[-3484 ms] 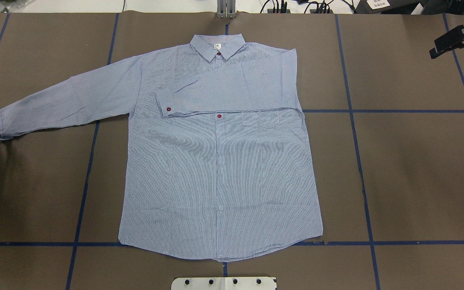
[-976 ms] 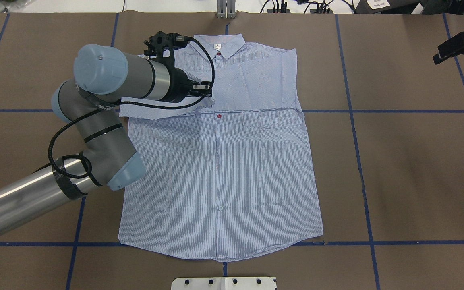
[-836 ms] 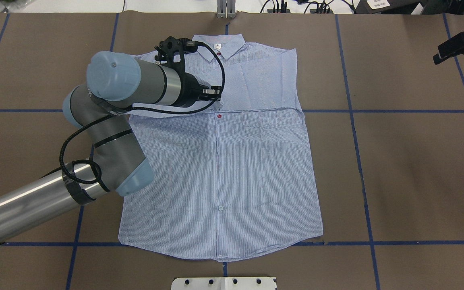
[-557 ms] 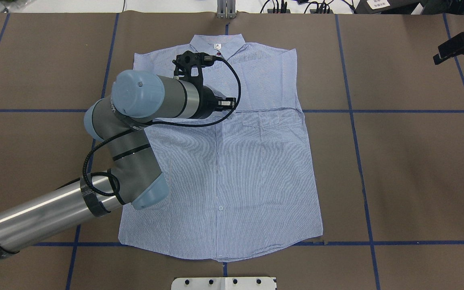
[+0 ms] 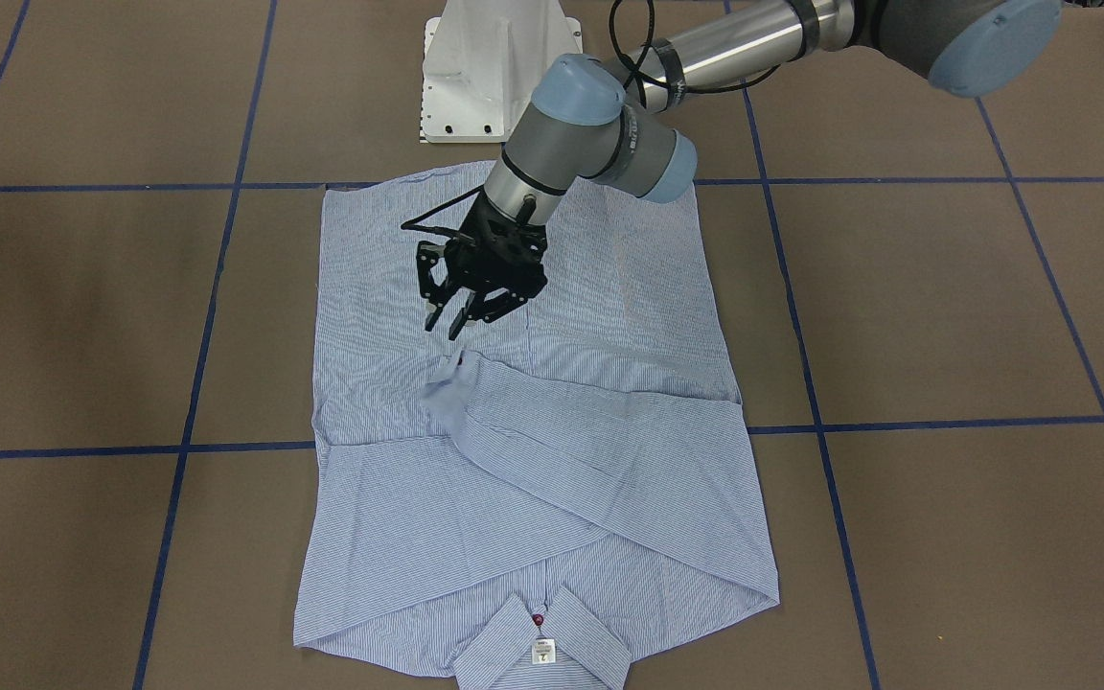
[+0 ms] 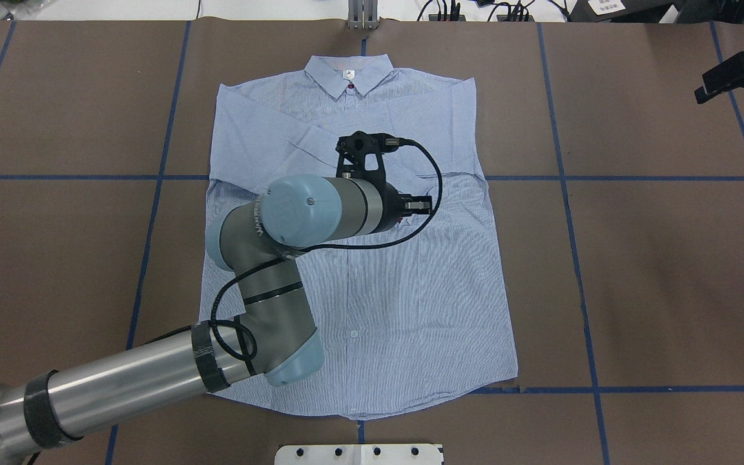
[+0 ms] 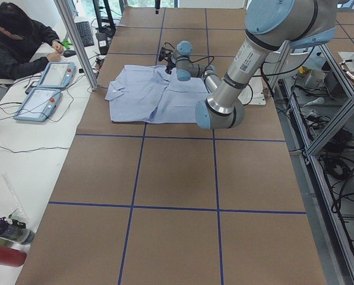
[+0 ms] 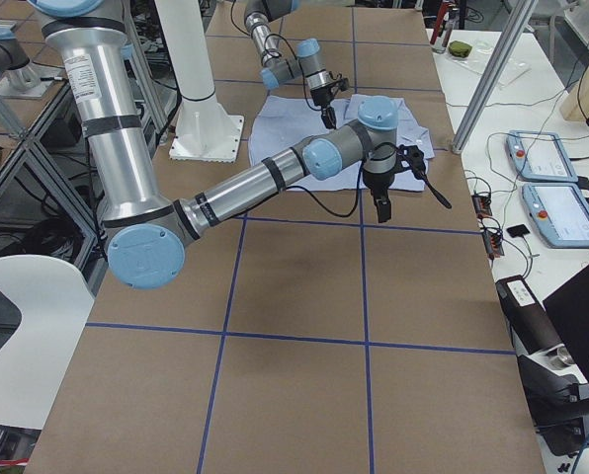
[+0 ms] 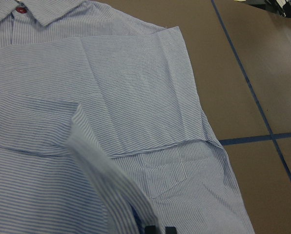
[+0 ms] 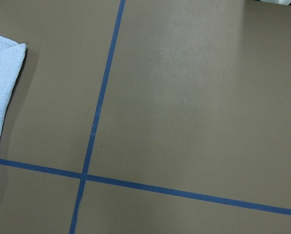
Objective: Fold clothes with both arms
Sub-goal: 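Fold the sleeve with the left gripper across the shirt body and release, then move both grippers down to the shirt hem corners nearest the robot, then position both grippers at the hem corners and close on the fabric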
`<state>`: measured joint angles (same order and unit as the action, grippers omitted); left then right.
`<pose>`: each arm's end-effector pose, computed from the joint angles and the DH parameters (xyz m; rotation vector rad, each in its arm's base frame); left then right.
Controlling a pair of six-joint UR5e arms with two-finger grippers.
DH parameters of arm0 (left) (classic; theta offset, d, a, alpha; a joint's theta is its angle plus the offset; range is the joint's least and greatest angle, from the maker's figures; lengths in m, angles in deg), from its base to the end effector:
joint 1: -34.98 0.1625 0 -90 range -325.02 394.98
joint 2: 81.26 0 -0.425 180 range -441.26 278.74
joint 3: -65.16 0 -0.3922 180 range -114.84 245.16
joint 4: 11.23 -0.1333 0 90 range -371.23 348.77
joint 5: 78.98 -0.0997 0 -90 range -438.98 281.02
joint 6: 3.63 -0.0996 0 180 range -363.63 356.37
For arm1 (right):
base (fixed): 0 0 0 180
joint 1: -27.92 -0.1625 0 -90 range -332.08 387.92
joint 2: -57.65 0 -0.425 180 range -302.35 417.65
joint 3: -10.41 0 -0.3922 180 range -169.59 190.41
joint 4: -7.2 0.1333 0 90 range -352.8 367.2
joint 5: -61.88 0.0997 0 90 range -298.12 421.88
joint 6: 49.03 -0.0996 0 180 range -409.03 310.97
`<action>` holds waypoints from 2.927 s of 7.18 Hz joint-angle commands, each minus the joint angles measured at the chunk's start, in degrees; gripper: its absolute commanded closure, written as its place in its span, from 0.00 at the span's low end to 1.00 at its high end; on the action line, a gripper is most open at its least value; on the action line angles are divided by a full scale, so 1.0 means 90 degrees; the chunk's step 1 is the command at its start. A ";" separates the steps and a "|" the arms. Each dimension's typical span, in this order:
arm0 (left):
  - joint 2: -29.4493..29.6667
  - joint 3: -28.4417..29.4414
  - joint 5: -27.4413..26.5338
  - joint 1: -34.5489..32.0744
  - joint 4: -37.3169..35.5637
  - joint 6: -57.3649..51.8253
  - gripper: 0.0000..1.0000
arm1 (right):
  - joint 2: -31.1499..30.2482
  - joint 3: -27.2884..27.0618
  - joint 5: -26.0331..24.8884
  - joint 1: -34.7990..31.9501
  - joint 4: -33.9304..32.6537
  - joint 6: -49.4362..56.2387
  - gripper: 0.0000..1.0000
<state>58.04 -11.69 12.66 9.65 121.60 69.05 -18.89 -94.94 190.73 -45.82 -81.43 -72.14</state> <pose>0.6272 -0.4412 0.1295 0.4792 1.2933 -0.0972 -0.0910 -0.5649 0.4038 0.2533 -0.7929 -0.0660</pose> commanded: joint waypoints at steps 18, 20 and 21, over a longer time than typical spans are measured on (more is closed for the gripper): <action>-0.5958 -0.4959 -0.0679 0.1309 -0.1243 0.0789 0.00 | -0.0636 -0.2865 -0.5078 0.5938 0.0190 -0.7178 0.00; -0.5820 -0.4771 -0.0778 0.1564 -0.1252 0.1036 0.03 | -0.0636 -0.2865 -0.5088 0.5938 0.0190 -0.7178 0.00; -0.5800 -0.4723 -0.0778 0.1613 -0.1253 0.1132 0.29 | -0.0636 -0.2865 -0.5088 0.5938 0.0190 -0.7178 0.00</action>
<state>5.44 -54.88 5.90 23.27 110.34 78.15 -24.62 -120.72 144.97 7.65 -79.72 -136.74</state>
